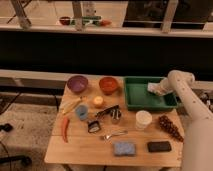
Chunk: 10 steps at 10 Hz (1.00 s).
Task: Wipe tray with towel
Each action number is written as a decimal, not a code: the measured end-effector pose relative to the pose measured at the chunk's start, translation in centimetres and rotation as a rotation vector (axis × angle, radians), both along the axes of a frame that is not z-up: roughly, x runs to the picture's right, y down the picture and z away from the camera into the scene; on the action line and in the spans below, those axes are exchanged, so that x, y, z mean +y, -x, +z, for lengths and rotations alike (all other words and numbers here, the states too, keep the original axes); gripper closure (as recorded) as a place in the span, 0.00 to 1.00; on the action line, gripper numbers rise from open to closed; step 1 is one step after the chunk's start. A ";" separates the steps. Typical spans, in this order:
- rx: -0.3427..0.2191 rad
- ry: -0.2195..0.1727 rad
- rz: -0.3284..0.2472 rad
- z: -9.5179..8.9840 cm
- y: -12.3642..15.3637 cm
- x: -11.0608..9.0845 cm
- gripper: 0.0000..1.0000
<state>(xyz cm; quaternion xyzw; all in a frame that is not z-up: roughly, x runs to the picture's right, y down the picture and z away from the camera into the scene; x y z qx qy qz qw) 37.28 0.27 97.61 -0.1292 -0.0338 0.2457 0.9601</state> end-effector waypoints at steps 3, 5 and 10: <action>-0.017 0.000 -0.031 0.4 0.5 -0.1 0.96; -0.059 -0.003 -0.048 1.1 3.7 0.1 0.96; -0.150 -0.004 -0.057 2.0 8.5 0.7 0.96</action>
